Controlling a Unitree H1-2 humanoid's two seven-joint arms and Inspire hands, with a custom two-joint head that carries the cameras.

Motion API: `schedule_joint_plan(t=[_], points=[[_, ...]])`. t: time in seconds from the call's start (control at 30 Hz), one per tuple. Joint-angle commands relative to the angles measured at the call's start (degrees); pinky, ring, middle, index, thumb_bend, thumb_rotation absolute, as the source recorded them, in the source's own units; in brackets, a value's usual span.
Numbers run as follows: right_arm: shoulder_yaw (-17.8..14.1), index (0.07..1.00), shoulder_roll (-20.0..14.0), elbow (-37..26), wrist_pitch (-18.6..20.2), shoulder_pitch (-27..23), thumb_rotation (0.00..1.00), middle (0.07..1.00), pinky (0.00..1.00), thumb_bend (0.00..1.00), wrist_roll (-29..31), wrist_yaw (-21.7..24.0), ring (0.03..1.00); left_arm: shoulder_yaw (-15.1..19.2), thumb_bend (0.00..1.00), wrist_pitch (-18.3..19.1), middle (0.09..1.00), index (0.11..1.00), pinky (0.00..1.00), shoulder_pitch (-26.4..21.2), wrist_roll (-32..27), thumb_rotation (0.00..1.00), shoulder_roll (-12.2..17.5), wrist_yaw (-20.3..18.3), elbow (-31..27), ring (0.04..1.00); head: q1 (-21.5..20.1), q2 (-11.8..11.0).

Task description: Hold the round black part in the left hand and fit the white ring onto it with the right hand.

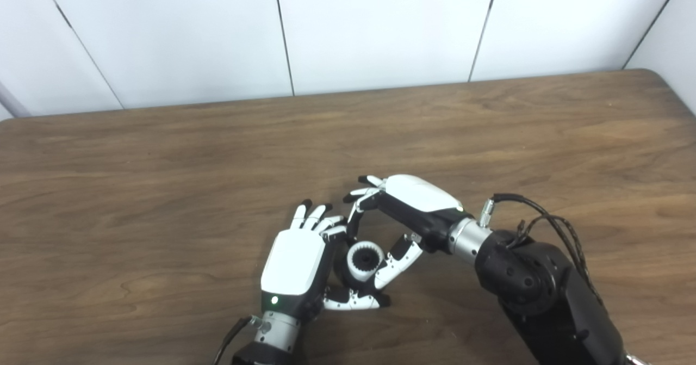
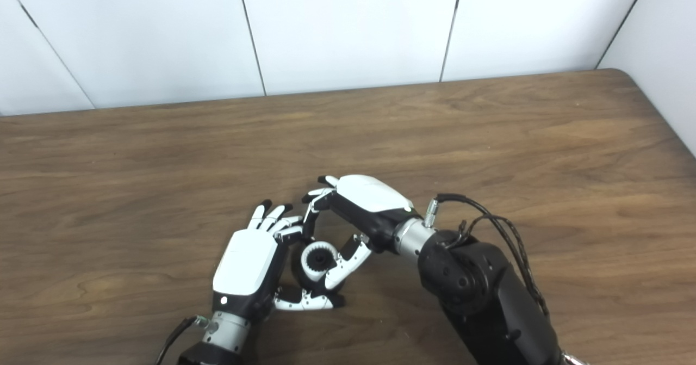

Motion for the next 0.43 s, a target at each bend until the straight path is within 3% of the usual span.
schedule_joint_plan(t=[0.0, 0.2, 0.4], points=[[-1.3, 0.622, -0.4, -1.7, -0.8, -1.8, 0.31, 0.875, 1.0, 1.0, 0.1, -1.4, 1.0, -0.8, 0.52, 0.0, 0.788, 0.486, 1.0, -0.2, 0.5, 0.05, -0.2, -1.6, 0.1, 0.92, 0.0, 0.1], [-3.5, 0.627, -1.8, -3.7, -0.2, -2.5, 0.35, 0.877, 1.0, 1.0, 0.4, -0.2, 1.0, -0.7, 0.52, -0.1, 0.789, 0.487, 1.0, -0.2, 0.8, 0.06, 0.1, -1.3, 0.1, 0.921, -0.1, 0.1], [-6.6, 0.638, -3.5, -6.6, 2.7, -3.1, 0.34, 0.875, 1.0, 1.0, 0.8, 1.5, 0.995, -0.6, 0.52, -0.4, 0.786, 0.486, 1.0, -0.3, 0.7, 0.06, 0.3, -0.9, 0.3, 0.911, -0.3, 0.2]])
